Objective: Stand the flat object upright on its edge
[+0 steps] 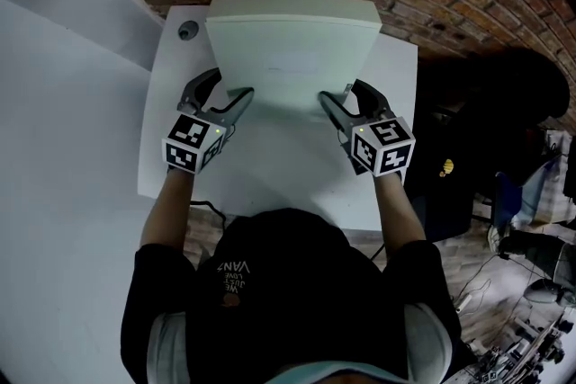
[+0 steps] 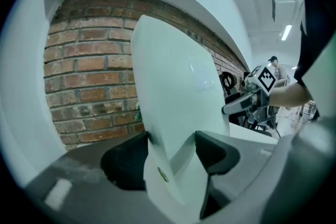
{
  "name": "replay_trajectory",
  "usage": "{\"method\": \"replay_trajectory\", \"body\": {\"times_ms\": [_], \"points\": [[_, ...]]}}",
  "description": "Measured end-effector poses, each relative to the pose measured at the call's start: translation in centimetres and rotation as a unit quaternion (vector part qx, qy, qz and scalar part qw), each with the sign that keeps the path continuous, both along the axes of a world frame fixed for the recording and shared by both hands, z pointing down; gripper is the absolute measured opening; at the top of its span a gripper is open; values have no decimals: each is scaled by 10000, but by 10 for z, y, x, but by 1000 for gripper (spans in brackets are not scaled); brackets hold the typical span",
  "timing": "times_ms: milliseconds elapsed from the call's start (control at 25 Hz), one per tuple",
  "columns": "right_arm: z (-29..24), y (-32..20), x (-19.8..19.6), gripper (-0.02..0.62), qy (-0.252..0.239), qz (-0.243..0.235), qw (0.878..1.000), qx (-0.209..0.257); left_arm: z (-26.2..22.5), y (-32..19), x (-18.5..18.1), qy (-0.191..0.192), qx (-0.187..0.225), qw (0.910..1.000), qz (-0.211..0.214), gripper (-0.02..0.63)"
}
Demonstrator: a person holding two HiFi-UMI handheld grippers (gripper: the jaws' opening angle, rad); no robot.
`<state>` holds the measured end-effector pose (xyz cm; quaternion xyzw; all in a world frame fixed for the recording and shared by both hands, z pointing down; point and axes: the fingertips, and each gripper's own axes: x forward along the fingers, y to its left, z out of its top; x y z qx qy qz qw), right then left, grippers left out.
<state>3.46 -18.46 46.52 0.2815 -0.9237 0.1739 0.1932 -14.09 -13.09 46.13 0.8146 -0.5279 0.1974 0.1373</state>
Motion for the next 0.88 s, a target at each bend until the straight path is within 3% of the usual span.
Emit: {"method": "replay_trajectory", "body": {"times_ms": [880], "points": [[-8, 16, -140, 259, -96, 14, 9997, 205, -18, 15, -143, -434, 388, 9980, -238, 278]]}}
